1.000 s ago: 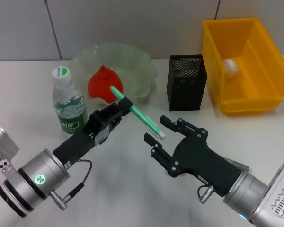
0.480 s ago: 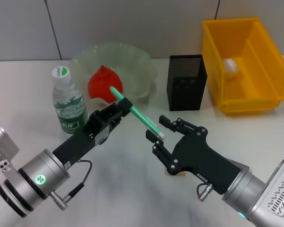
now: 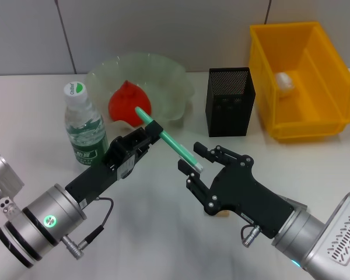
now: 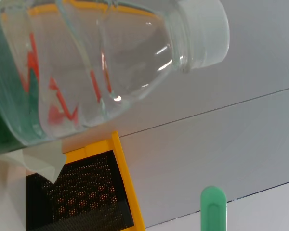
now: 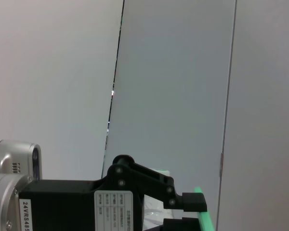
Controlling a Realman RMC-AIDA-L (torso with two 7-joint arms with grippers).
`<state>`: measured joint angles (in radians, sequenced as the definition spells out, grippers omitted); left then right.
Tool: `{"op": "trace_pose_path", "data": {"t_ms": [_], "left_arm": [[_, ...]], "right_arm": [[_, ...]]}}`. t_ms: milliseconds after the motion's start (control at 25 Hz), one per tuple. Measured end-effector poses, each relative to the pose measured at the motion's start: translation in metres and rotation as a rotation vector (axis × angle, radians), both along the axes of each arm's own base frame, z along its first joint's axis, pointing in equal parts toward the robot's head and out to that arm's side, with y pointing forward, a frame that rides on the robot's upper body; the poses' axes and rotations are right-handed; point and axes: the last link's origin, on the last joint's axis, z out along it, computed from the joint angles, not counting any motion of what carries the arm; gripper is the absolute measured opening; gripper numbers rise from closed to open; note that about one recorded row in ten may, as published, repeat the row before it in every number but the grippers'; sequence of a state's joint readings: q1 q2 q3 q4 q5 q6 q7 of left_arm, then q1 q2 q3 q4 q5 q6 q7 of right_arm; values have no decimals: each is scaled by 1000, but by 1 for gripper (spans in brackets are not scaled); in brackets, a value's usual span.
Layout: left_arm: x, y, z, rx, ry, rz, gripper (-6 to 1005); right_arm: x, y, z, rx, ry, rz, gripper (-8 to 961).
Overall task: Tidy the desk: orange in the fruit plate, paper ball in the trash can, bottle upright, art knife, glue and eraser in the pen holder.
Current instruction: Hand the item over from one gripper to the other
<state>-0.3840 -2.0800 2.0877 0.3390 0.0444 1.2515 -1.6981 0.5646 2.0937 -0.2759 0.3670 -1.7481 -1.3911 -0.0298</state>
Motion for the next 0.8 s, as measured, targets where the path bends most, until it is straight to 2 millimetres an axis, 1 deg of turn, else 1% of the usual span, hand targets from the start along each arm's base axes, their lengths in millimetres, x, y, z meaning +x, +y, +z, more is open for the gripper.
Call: {"op": "trace_pose_path", "data": {"t_ms": [280,560,800], "left_arm": [[0,0,0,0,1,0,298],[-1,0,0,-1,3,4,301],[-1,0,0,-1,3,4,305]], "right_arm": [[0,1,-2,-6,-12,-1,382],[-1,2,-2,-8,-9,0,254],[-3,3,-3,-8,-6,-4,226]]}}
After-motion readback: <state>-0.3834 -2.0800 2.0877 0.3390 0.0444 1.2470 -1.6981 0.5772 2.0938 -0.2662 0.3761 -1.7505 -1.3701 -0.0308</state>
